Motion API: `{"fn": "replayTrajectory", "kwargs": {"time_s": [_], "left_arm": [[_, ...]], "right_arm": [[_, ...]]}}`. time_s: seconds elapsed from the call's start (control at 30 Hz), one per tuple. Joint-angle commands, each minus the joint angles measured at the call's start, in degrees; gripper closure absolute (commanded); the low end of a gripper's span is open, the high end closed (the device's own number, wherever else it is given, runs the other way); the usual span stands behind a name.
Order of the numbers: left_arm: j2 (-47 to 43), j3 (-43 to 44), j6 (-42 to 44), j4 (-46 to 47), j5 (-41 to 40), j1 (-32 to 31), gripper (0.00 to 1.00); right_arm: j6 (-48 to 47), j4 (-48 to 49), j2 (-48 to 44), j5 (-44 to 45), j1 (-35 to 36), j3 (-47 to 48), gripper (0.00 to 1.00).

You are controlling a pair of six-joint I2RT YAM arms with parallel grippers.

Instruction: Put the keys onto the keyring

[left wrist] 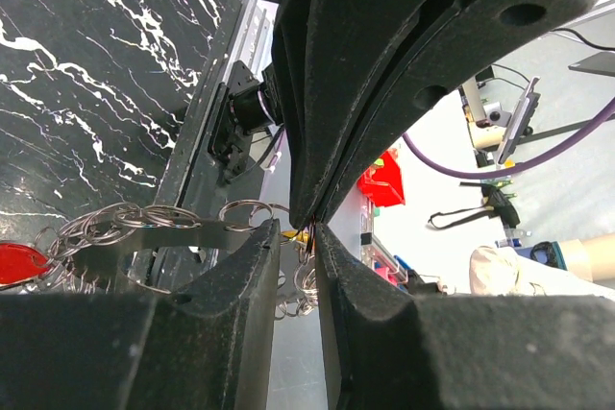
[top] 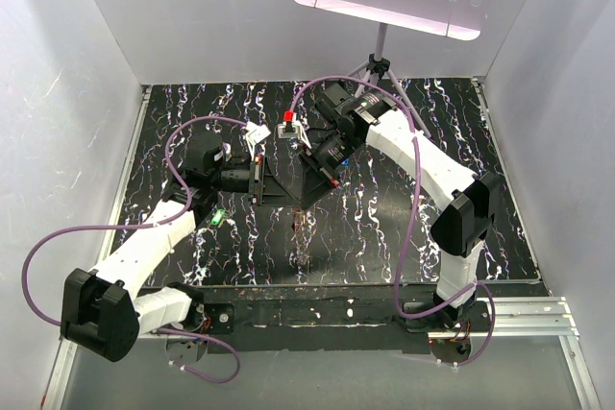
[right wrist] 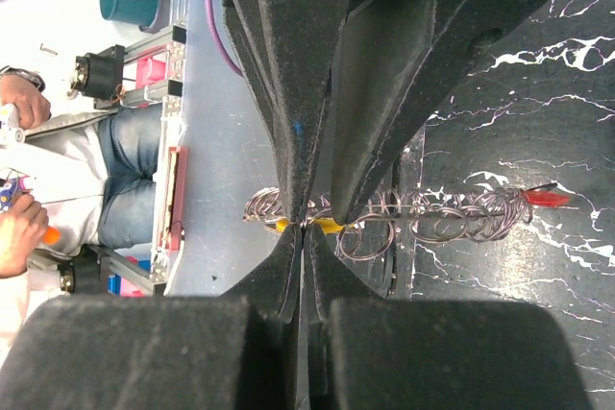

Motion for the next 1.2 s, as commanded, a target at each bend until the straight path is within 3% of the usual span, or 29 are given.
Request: {"fn": "replayTrajectory", "kwargs": {"time_s": [0.0, 0.17, 0.27, 0.4, 0.47, 0.57, 0.73, 0.83, 1.0, 1.17], "left_arm": [[-0.08, 1.99, 1.85, -1.15, 2.15, -0.5, 0.81], [0.0, 2.25, 2.12, -2.71, 3.56, -0.77, 0.88], [-0.08, 2.26, 2.38, -2.64, 4.43, -0.86, 0.99], [-0.52, 1.99, 2.12, -2.46, 4.88, -0.86, 1.0], [-1.22, 1.21, 0.98, -0.28, 5.05, -0.77, 1.0], [-2.19, -0.64, -3.05, 5.51, 4.97, -0.15, 1.0], [-5.96, -4.33, -6.58, 14.48, 2.33, 0.81, 1.0], [-9.13, -7.49, -8.77, 23.95, -1.0, 0.81, 1.0], [-12.39, -16.01, -16.33, 47.85, -11.53, 0.73, 1.0], [-11.16, -23.83, -25.03, 67.91, -27.35, 0.38, 1.0]], "right_arm": [[-0.02, 0.2, -0.1, -3.1, 0.46, 1.55, 0.99], [0.16, 0.29, -0.1, -3.01, 0.46, 1.46, 0.99], [0.42, 0.55, -0.19, -3.01, 0.54, 1.37, 0.99], [0.77, 0.99, -0.36, -3.01, 0.54, 1.2, 0.99], [0.86, 0.99, -0.72, -2.93, 0.54, 1.28, 0.93], [0.51, 0.64, -1.42, -2.57, 0.02, 1.98, 0.76], [0.25, 0.2, -3.44, -4.77, -3.67, 4.0, 0.68], [0.6, 1.25, -4.76, -6.7, -4.9, 4.27, 0.67], [2.7, 4.32, -6.43, -9.34, -4.99, 2.52, 0.67], [13.13, 17.48, -9.41, -9.6, -5.17, -2.92, 0.65]]}}
